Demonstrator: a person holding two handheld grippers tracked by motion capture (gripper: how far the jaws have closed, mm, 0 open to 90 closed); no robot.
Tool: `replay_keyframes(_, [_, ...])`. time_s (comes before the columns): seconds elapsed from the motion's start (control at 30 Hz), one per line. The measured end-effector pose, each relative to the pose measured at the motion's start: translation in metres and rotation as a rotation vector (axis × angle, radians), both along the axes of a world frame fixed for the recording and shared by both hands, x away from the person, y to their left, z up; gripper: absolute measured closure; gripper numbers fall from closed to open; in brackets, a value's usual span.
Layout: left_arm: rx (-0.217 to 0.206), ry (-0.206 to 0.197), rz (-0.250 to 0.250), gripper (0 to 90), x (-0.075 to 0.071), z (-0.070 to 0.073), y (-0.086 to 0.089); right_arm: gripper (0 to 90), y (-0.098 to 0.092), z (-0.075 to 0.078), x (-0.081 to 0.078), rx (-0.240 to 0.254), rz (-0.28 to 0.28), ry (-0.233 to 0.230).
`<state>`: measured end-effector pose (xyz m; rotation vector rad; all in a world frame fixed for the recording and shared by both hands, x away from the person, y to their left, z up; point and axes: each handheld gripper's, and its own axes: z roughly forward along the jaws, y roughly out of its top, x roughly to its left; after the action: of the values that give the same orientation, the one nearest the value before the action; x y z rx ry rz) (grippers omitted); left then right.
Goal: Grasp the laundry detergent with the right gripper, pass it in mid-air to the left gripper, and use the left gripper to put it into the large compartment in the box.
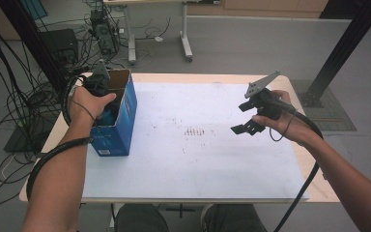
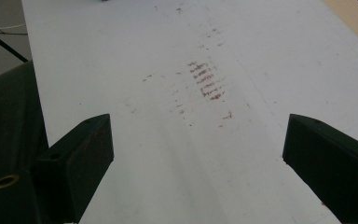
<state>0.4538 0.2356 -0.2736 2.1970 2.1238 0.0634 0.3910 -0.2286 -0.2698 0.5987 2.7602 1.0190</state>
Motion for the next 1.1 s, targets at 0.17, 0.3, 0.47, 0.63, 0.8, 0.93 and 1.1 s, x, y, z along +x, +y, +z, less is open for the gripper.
replay_keyframes(0.17, [-0.003, -0.002, 0.004, 37.1, 0.0000, -0.0002, 0.0004, 8.6, -0.0014, 0.0029, 0.0008, -0.005, -0.004, -0.006])
replay_keyframes(0.3, [-0.002, -0.004, 0.001, 37.1, -0.0002, -0.0002, 0.0005, 8.6, -0.0015, 0.0039, 0.0008, -0.007, -0.005, -0.012])
replay_keyframes(0.47, [-0.003, -0.006, 0.001, 37.1, -0.0006, -0.0003, 0.0006, 8.6, -0.0009, 0.0043, 0.0005, -0.010, -0.004, -0.010])
replay_keyframes(0.63, [-0.001, -0.004, 0.000, 37.1, -0.0001, -0.0002, 0.0003, 8.7, -0.0006, 0.0045, 0.0009, -0.014, -0.004, -0.012])
replay_keyframes(0.8, [0.001, -0.004, -0.001, 37.1, 0.0000, -0.0003, 0.0000, 8.7, -0.0011, 0.0042, 0.0010, -0.011, -0.005, -0.011])
replay_keyframes(0.93, [0.002, -0.002, -0.001, 37.1, 0.0001, -0.0003, -0.0004, 8.7, -0.0017, 0.0039, 0.0011, -0.009, -0.005, -0.012])
replay_keyframes(1.1, [0.002, -0.003, -0.002, 37.1, 0.0001, -0.0003, -0.0004, 8.6, -0.0040, 0.0035, 0.0009, -0.005, -0.010, -0.012])
